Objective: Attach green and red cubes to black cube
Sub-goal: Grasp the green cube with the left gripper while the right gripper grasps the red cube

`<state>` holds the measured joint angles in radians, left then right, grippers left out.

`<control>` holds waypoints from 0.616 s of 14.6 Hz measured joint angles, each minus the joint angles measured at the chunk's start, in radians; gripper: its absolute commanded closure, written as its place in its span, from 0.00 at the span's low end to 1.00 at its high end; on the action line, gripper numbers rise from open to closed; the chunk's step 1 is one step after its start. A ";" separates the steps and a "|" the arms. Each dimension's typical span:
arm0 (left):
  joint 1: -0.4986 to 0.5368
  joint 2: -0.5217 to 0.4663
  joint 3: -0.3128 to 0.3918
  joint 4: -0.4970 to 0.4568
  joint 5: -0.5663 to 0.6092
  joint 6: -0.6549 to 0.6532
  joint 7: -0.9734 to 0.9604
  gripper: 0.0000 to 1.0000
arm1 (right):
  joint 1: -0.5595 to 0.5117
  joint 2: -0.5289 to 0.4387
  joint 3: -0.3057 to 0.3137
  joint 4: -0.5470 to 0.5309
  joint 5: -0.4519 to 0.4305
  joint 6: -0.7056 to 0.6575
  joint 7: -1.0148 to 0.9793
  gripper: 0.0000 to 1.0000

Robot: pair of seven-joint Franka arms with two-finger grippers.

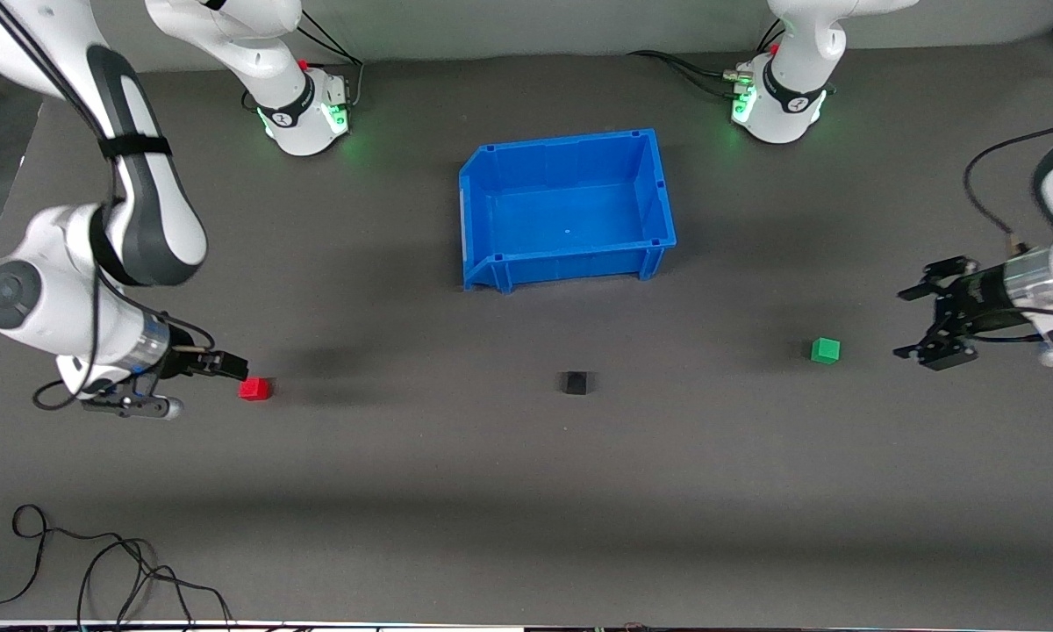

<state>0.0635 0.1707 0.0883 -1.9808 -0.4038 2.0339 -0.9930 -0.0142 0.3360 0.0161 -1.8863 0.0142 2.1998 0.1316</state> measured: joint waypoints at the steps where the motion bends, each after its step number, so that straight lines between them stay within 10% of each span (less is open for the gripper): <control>1: 0.002 0.010 0.000 -0.046 -0.030 0.057 -0.001 0.00 | 0.000 0.024 -0.005 -0.009 0.000 0.033 -0.002 0.00; 9: 0.002 0.208 -0.009 -0.134 -0.149 0.323 0.040 0.00 | 0.000 0.165 -0.032 -0.055 -0.001 0.253 -0.051 0.00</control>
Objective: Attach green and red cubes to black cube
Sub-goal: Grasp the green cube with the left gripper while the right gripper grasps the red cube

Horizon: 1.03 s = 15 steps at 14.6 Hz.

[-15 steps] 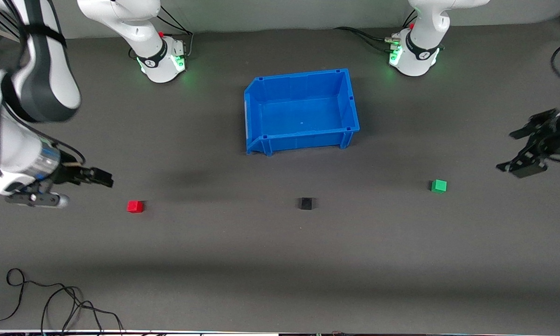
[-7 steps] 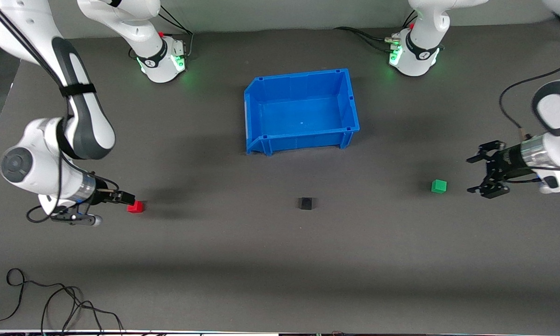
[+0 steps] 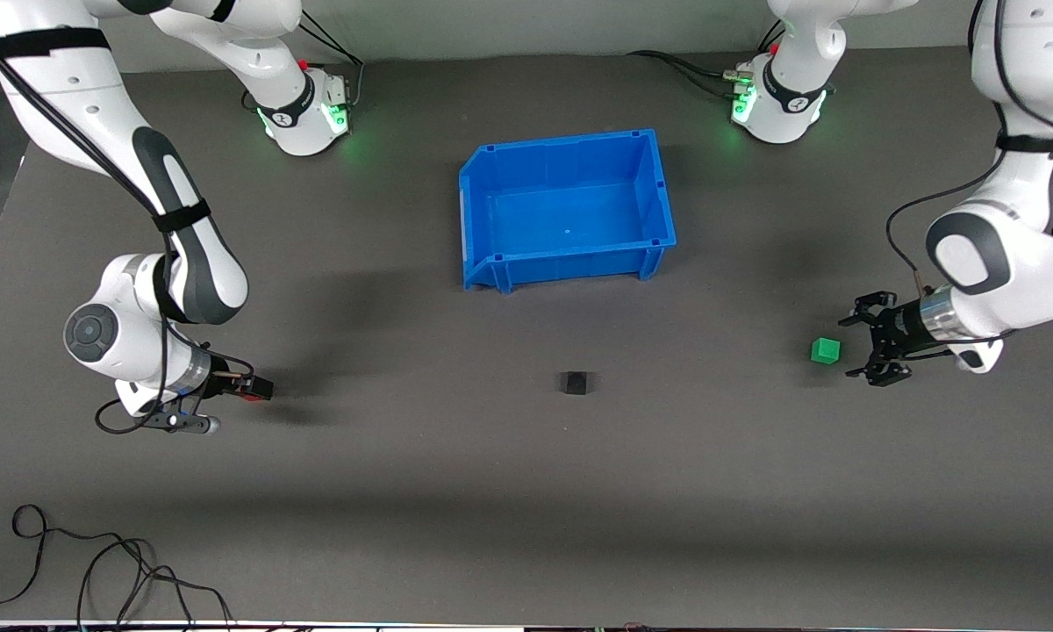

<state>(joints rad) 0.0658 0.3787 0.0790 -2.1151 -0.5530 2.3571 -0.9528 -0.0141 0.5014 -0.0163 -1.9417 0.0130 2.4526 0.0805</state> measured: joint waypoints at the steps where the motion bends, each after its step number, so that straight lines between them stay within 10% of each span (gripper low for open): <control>1: 0.000 0.018 -0.001 0.000 -0.002 0.012 0.020 0.00 | 0.000 0.013 -0.011 -0.001 0.000 0.019 -0.025 0.00; 9: 0.000 0.062 -0.004 -0.012 -0.004 0.032 0.080 0.09 | 0.004 0.072 -0.030 -0.021 0.000 0.100 -0.062 0.08; 13: 0.000 0.074 -0.004 -0.014 -0.004 0.040 0.104 0.68 | 0.005 0.072 -0.029 -0.021 0.000 0.100 -0.062 0.41; 15: 0.000 0.074 -0.004 -0.014 -0.004 0.042 0.107 0.75 | 0.005 0.074 -0.029 -0.021 0.000 0.100 -0.062 0.42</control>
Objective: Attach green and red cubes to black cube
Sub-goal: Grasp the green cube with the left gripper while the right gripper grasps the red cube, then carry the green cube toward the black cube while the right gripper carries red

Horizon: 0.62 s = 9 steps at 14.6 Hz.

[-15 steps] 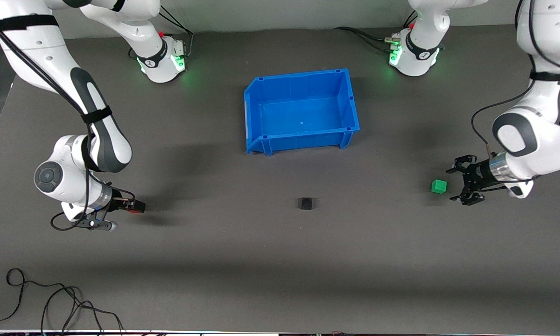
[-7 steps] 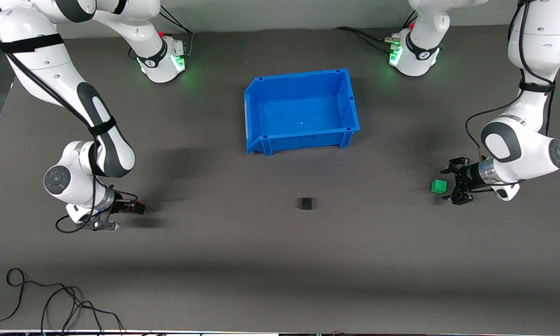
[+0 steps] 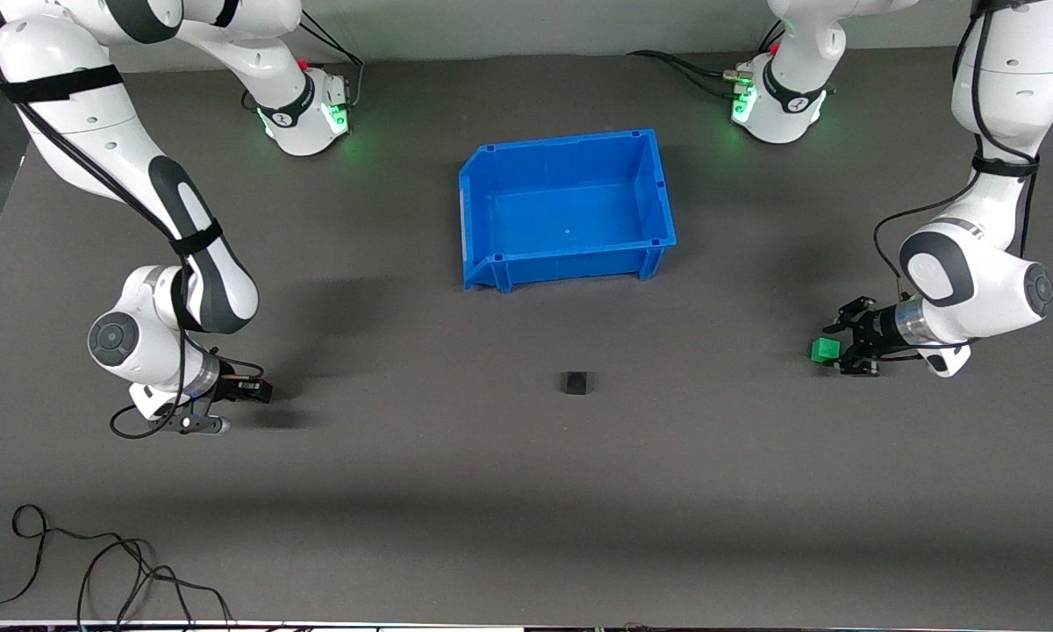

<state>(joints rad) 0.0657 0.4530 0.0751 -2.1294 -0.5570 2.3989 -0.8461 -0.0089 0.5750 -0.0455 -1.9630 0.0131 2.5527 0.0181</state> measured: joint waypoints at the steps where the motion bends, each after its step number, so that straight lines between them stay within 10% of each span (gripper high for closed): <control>1: 0.000 0.000 0.000 0.001 0.000 0.000 0.001 0.76 | 0.000 0.001 0.000 0.000 0.000 0.000 0.000 0.42; 4: 0.000 -0.004 0.000 0.012 -0.005 -0.002 -0.004 0.76 | 0.000 0.005 0.000 0.000 0.000 0.000 0.000 0.49; 9: -0.015 -0.010 -0.003 0.166 -0.010 -0.128 -0.169 0.76 | 0.000 0.005 0.001 0.001 0.000 0.001 0.001 0.93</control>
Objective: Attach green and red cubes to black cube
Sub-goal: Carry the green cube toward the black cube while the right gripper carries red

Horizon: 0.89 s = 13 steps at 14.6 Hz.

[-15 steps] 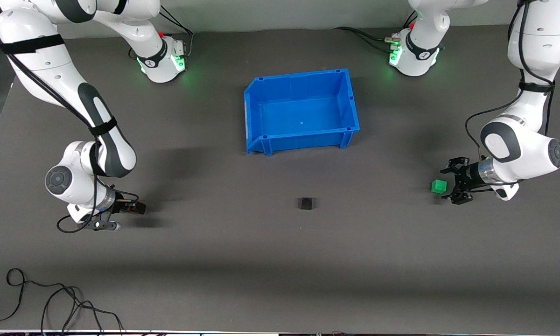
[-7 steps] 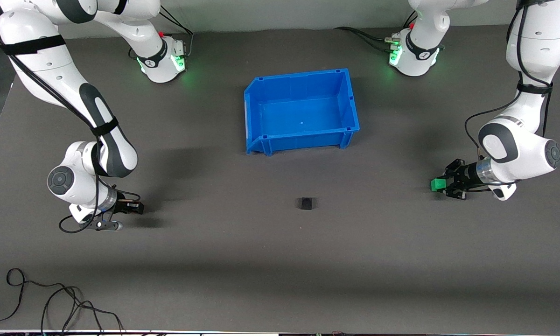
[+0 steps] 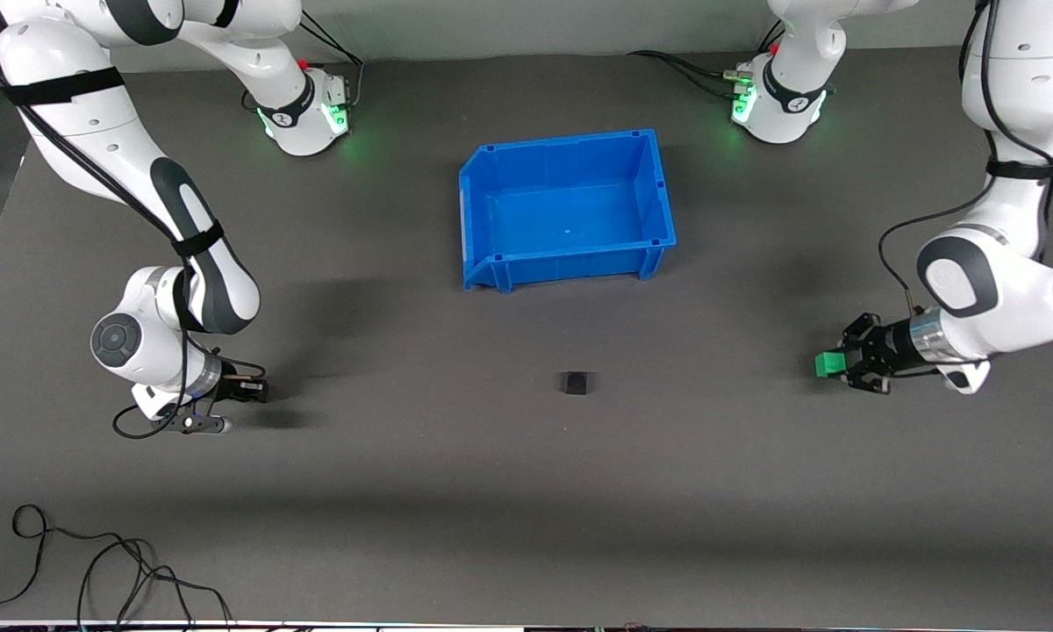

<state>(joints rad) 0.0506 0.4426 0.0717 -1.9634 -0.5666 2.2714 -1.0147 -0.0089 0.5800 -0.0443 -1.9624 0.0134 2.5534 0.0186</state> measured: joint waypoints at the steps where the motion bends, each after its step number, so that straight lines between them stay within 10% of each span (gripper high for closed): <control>1: -0.005 0.000 0.000 0.040 0.000 -0.023 -0.041 0.76 | 0.000 0.000 0.000 0.000 0.000 0.000 0.000 1.00; 13: -0.305 0.097 -0.013 0.153 -0.044 0.117 -0.268 0.76 | 0.105 -0.033 0.013 0.013 0.026 -0.008 0.432 1.00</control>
<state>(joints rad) -0.2548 0.5397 0.0583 -1.8102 -0.6102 2.3883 -1.2823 0.0961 0.5472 -0.0312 -1.9499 0.0392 2.5456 0.4502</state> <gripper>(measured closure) 0.634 0.608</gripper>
